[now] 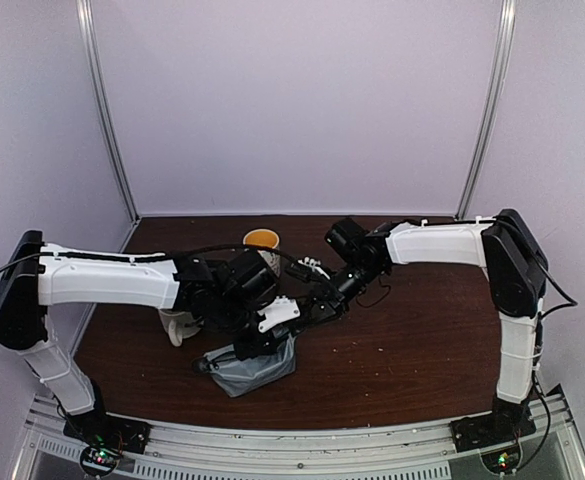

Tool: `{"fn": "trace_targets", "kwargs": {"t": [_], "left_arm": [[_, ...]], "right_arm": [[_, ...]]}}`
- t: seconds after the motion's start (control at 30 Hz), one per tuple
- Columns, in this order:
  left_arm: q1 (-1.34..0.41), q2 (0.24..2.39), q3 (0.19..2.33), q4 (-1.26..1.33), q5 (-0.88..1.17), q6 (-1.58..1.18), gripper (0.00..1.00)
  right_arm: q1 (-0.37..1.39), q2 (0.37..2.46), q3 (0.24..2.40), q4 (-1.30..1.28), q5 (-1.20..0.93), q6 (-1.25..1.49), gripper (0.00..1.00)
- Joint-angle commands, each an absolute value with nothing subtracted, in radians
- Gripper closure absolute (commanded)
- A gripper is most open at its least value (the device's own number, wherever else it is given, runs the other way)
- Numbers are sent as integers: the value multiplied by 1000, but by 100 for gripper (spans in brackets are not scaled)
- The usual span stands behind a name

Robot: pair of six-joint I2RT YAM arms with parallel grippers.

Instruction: Sort the hair-cutting tools

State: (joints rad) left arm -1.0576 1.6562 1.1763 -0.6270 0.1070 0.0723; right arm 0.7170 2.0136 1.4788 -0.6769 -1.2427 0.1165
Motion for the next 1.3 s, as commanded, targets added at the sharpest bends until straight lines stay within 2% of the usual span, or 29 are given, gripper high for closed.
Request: {"fn": "trace_targets", "kwargs": {"t": [0.0,0.23,0.27,0.33,0.43,0.53,0.7,0.93,1.27], "left_arm": [[-1062,1705,1212,-687,38,42,88],[-1055,1705,1212,-669,22,-13,95],[-1054,1689,1202,-659,24,-16,93],[-1054,1640,1183,-640,12,-22,80],[-1054,1547,1154,-597,15,-15,67],[-1054,1500,1145,-563,12,-13,63],[-1054,1570,1177,-538,64,4,65],[-1054,1627,1191,-512,74,15,62],[-1039,1668,1211,-498,70,3,82]], "right_arm": [[704,1959,1467,-638,-1290,121,100],[707,1957,1466,-641,-1287,117,100],[707,1957,1465,-641,-1288,117,100],[707,1956,1464,-643,-1288,114,100],[707,1956,1470,-651,-1287,107,100],[707,1955,1474,-658,-1285,106,100],[704,1959,1475,-675,-1255,88,98],[695,1989,1523,-795,-1050,-25,98],[695,2003,1536,-808,-1045,-34,98]]}}
